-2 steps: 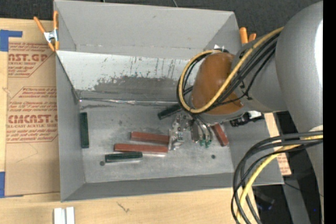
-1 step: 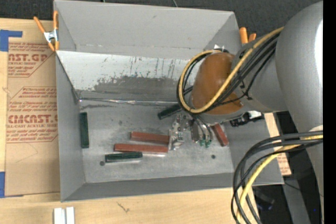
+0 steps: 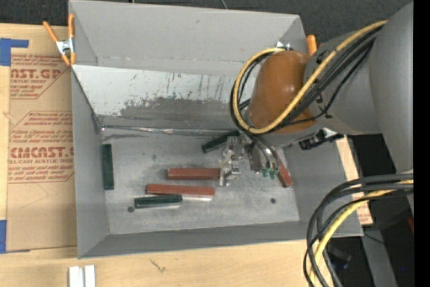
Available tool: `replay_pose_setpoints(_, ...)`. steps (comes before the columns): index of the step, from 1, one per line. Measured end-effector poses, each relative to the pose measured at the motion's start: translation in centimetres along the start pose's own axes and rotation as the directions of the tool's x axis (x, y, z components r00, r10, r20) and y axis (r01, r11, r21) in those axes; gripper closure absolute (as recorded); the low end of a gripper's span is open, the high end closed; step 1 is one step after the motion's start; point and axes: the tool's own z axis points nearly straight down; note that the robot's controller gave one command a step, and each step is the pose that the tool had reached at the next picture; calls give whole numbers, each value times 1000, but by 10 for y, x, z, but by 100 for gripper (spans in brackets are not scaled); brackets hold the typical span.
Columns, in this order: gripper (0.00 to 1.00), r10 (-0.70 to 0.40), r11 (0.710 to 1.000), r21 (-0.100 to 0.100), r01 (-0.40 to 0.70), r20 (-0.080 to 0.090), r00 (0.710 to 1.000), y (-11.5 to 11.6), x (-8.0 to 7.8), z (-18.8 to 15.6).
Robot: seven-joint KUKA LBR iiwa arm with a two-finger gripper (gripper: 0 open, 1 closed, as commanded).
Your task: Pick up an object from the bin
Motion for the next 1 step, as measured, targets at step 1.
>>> replay_pose_setpoints(1, 100, -100, 995, 0, 100, 11, 995, -40, 19, -170)
